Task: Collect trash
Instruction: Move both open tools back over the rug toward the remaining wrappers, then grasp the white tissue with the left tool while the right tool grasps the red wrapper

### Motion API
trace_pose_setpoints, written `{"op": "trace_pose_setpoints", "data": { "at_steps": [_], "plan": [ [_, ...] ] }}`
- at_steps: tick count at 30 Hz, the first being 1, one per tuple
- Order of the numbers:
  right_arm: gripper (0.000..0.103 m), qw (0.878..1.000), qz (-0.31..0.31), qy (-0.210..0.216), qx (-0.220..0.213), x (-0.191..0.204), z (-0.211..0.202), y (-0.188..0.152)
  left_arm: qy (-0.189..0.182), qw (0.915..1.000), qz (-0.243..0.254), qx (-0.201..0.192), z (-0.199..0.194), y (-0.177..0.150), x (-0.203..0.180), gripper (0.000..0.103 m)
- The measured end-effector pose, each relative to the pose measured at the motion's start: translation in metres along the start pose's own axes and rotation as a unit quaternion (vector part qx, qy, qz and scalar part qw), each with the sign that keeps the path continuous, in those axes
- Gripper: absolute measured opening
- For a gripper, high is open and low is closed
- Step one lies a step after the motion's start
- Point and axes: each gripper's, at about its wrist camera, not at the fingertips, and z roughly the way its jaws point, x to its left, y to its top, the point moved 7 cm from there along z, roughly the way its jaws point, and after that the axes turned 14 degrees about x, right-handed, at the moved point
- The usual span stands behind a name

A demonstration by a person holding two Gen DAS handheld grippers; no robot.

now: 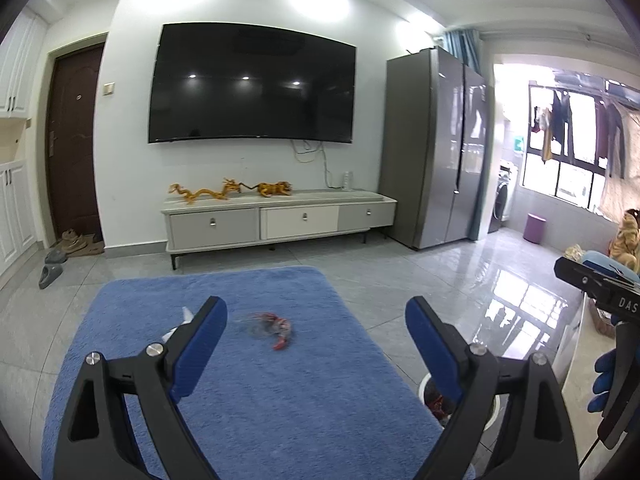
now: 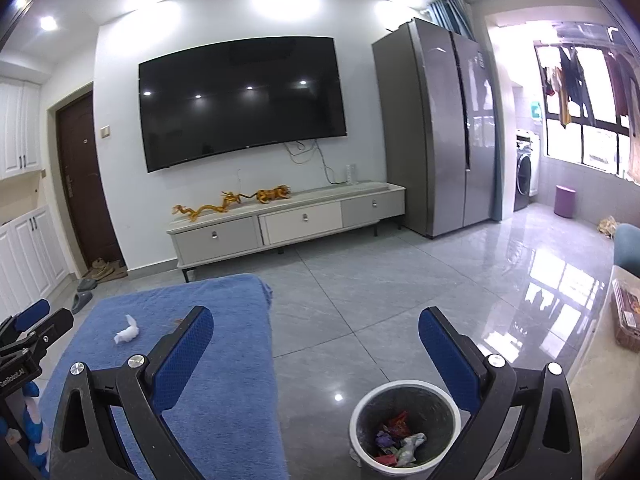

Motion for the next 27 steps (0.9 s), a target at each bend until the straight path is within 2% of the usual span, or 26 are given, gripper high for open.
{"op": "trace_pose_setpoints", "data": {
  "at_steps": [10,16,22,27],
  "plan": [
    [0.103,0.999,-0.035,0.015,0.023,0.04,0.021,0.004,0.017,0.9991,-0.037,0.012,0.012,-0.012,0.052,0.091],
    [0.103,0.996,-0.071,0.032,0.051,0.069,0.054,0.009,0.062,0.9939,-0.079,0.044,0.042,-0.027,0.126,0.091],
    [0.103,0.988,-0.105,0.066,0.096,0.107,0.117,0.005,0.098,0.9835,-0.122,0.091,0.08,-0.054,0.197,0.091],
    [0.103,0.976,-0.124,0.111,0.142,0.144,0.177,-0.003,0.105,0.9762,-0.137,0.131,0.123,-0.069,0.232,0.091]
  ]
}}
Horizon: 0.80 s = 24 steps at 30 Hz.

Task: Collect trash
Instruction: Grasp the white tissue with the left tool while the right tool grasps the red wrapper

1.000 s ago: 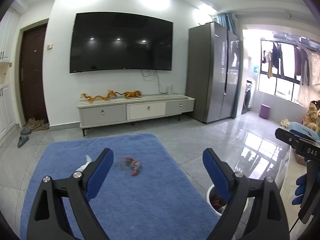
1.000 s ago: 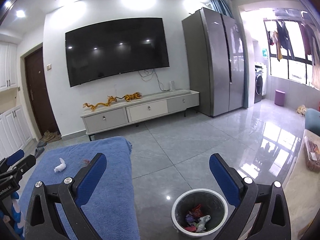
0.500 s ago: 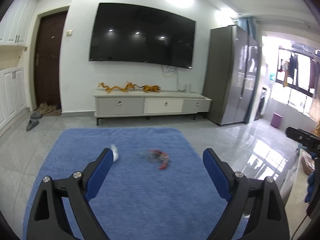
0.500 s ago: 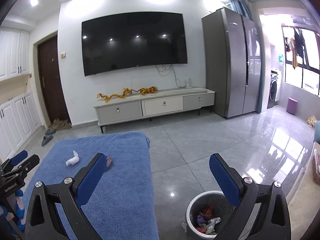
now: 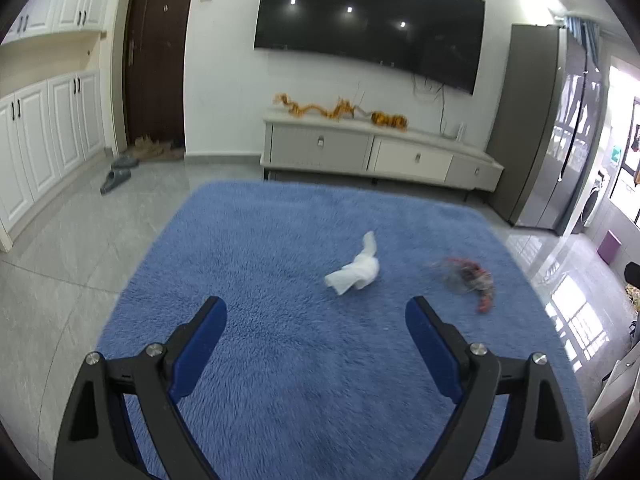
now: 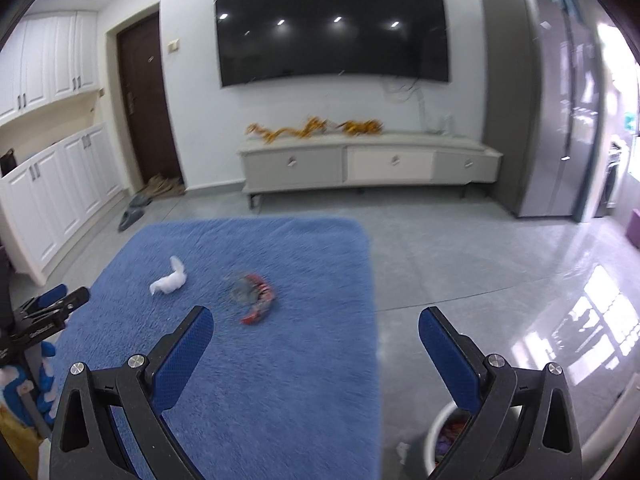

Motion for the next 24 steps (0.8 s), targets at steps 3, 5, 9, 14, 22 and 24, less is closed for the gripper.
{"op": "trace_pose_setpoints", "data": {
  "at_steps": [3,5,9,14,22,24],
  "plan": [
    [0.103,0.999,-0.009,0.027,0.023,0.012,0.041,0.012,-0.009,0.9997,0.015,0.02,0.031,0.013,-0.004,0.091],
    [0.103,0.998,-0.013,0.041,0.042,0.02,0.071,0.019,-0.019,0.9989,0.027,0.033,0.05,0.022,-0.013,0.091],
    [0.1,0.995,-0.02,0.064,0.069,0.035,0.119,0.027,-0.021,0.9967,0.058,0.053,0.089,0.043,-0.033,0.091],
    [0.089,0.993,-0.021,0.071,0.095,0.044,0.165,0.031,-0.021,0.9943,0.066,0.081,0.127,0.059,-0.048,0.091],
    [0.05,0.99,-0.011,0.069,0.121,0.041,0.192,0.029,-0.016,0.9909,0.057,0.121,0.156,0.052,-0.046,0.056],
    [0.035,0.99,-0.009,0.07,0.12,0.039,0.188,0.026,-0.02,0.9908,0.051,0.124,0.154,0.049,-0.043,0.047]
  ]
}}
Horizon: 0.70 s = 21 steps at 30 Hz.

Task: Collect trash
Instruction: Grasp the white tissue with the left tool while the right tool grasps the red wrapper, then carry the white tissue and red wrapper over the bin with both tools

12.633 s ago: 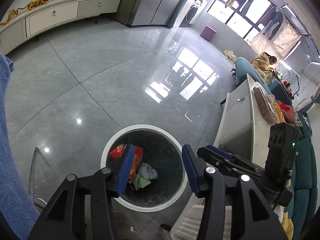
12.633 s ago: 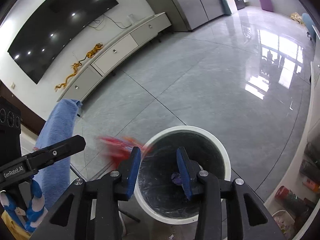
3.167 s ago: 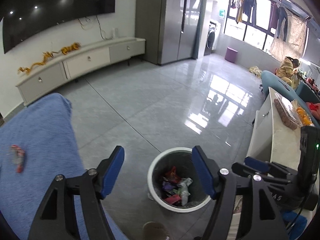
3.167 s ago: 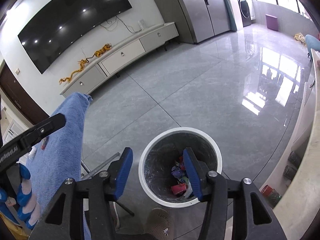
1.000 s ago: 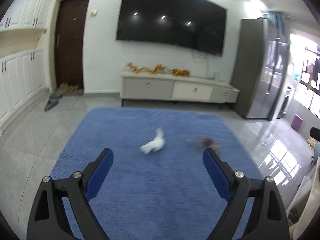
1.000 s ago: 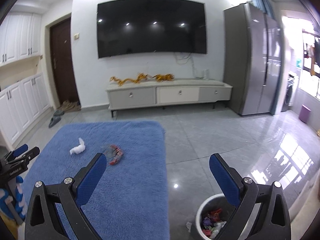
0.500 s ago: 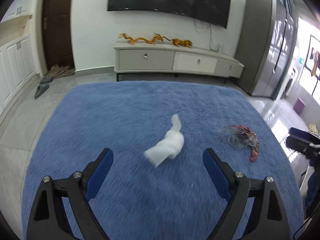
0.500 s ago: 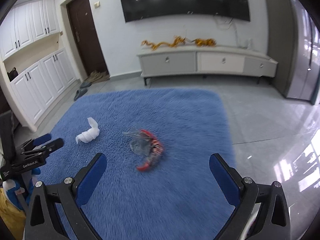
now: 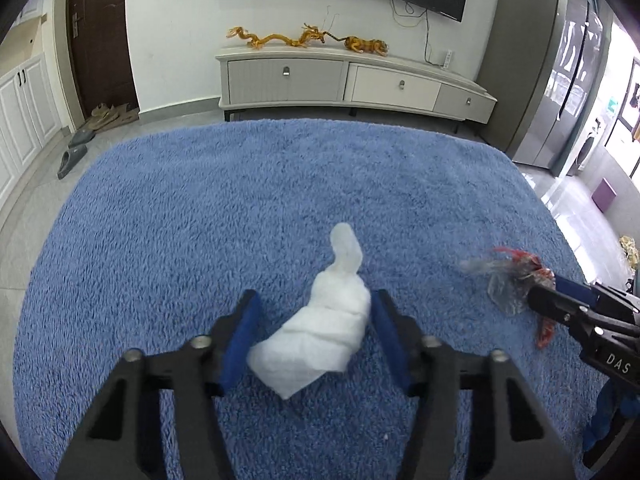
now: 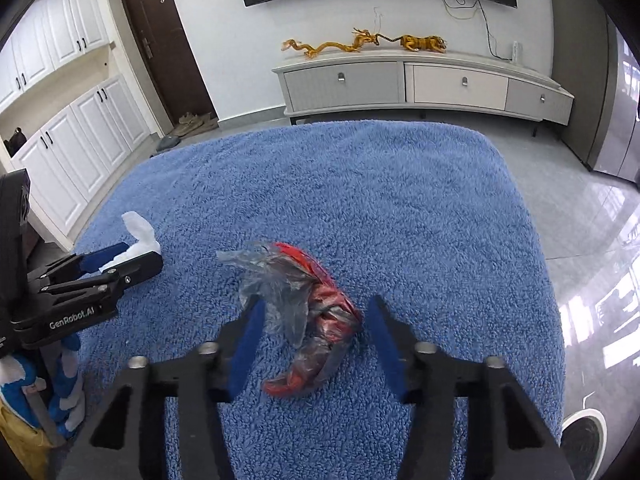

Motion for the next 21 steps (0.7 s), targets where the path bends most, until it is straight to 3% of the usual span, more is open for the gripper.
{"op": "trace_pose_setpoints", "data": {
  "at_steps": [5,21],
  "plan": [
    [0.023,1.0,0.004,0.007,-0.011,0.003,-0.019,-0.014,-0.023,0.9997,-0.008,0.002,-0.014,-0.019,0.001,0.028],
    [0.021,0.996,-0.031,0.044,-0.076,0.036,-0.141,-0.099,-0.052,0.9959,0.035,-0.066,-0.149,-0.101,-0.04,0.027]
  ]
}}
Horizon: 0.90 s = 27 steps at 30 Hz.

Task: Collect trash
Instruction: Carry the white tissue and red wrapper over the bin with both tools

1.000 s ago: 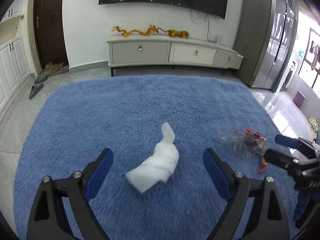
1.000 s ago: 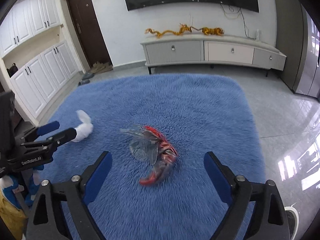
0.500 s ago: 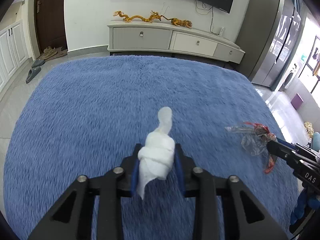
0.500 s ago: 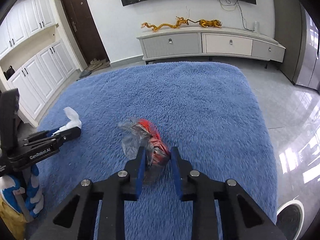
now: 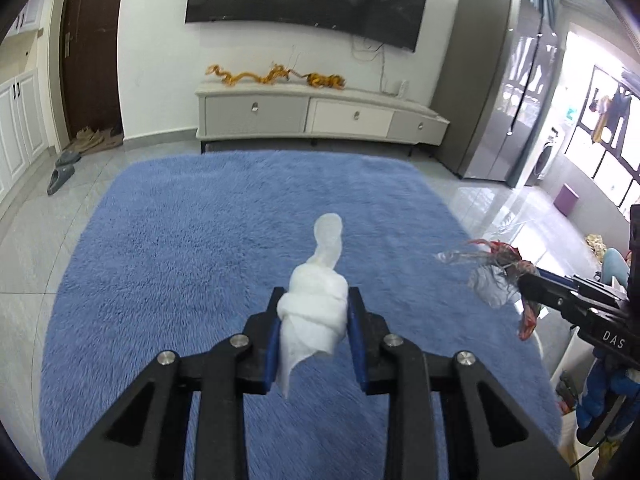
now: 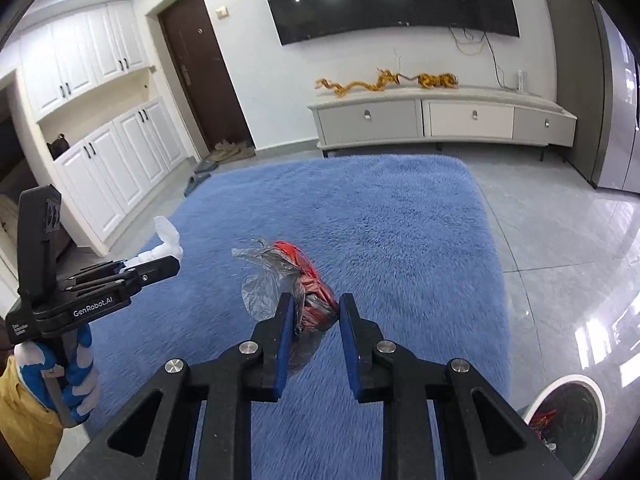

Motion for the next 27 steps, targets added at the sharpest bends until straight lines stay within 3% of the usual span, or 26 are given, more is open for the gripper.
{"op": "trace_pose_setpoints", "data": {
  "at_steps": [12,22,27],
  "plan": [
    [0.021,0.997,0.009,-0.005,-0.077,-0.012,-0.105,-0.053,-0.038,0.9963,0.069,-0.035,-0.06,-0.019,-0.098,0.028],
    [0.021,0.982,0.113,-0.075,-0.13,-0.113,-0.174,-0.102,-0.08,0.9863,0.144,-0.002,-0.041,-0.017,-0.212,0.028],
    [0.021,0.967,0.174,-0.148,-0.113,-0.181,-0.181,-0.133,-0.103,0.9757,0.189,0.039,0.0,-0.018,-0.288,0.028]
  ]
}}
